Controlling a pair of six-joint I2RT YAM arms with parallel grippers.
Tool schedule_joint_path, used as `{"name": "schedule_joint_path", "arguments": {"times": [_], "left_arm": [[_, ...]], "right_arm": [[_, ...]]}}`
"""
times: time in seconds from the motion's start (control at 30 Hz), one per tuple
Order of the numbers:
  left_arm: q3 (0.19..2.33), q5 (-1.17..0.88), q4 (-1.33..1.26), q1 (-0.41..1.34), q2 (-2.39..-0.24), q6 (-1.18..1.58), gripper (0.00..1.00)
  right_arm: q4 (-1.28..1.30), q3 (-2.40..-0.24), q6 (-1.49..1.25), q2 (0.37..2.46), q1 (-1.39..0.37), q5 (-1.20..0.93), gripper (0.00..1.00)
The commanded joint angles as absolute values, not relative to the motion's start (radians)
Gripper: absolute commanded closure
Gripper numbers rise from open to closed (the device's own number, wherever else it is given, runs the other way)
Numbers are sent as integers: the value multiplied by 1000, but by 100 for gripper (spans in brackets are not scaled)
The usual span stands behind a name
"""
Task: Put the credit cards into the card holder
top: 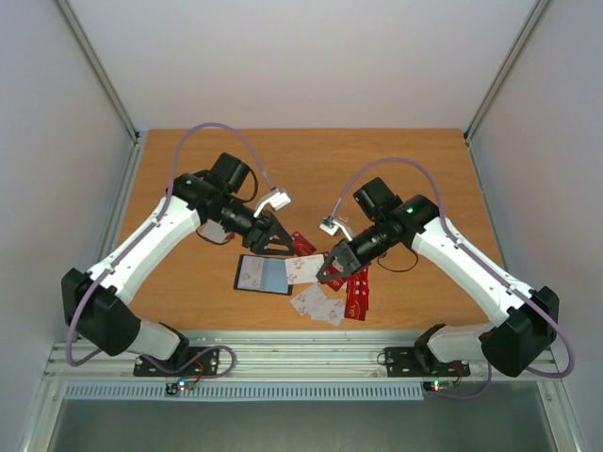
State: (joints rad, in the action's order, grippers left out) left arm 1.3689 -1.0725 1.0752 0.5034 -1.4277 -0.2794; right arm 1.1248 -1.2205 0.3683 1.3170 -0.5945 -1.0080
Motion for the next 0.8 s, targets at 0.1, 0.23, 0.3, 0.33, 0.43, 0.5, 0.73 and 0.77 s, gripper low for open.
{"name": "schedule_joint_path", "arguments": {"times": [0.1, 0.23, 0.3, 0.33, 0.43, 0.5, 0.73, 0.77], "left_arm": [[1389, -1212, 1167, 523, -1460, -389, 39], [1423, -1228, 1222, 556, -1500, -418, 43], [1433, -1230, 1235, 575, -1515, -425, 46], [1437, -1223, 1239, 586, -1522, -426, 47], [1457, -1208, 1253, 610, -1554, -429, 55], [1474, -1203, 1271, 623, -1574, -433, 59], [1514, -1206, 1321, 640, -1609, -452, 89], [1518, -1212, 1325, 641, -1612, -454, 94]], "right_arm": [[1188, -1247, 546, 1287, -589, -1087, 99], [1198, -1252, 582, 1284, -589, -1093, 99], [1204, -1257, 596, 1288, -589, -1093, 99], [1210, -1264, 604, 1292, -589, -1095, 99], [1221, -1275, 617, 1301, -589, -1103, 99], [1231, -1280, 626, 1305, -589, -1106, 99], [1252, -1292, 642, 1311, -589, -1106, 99], [1254, -1295, 644, 1314, -589, -1104, 99]]}}
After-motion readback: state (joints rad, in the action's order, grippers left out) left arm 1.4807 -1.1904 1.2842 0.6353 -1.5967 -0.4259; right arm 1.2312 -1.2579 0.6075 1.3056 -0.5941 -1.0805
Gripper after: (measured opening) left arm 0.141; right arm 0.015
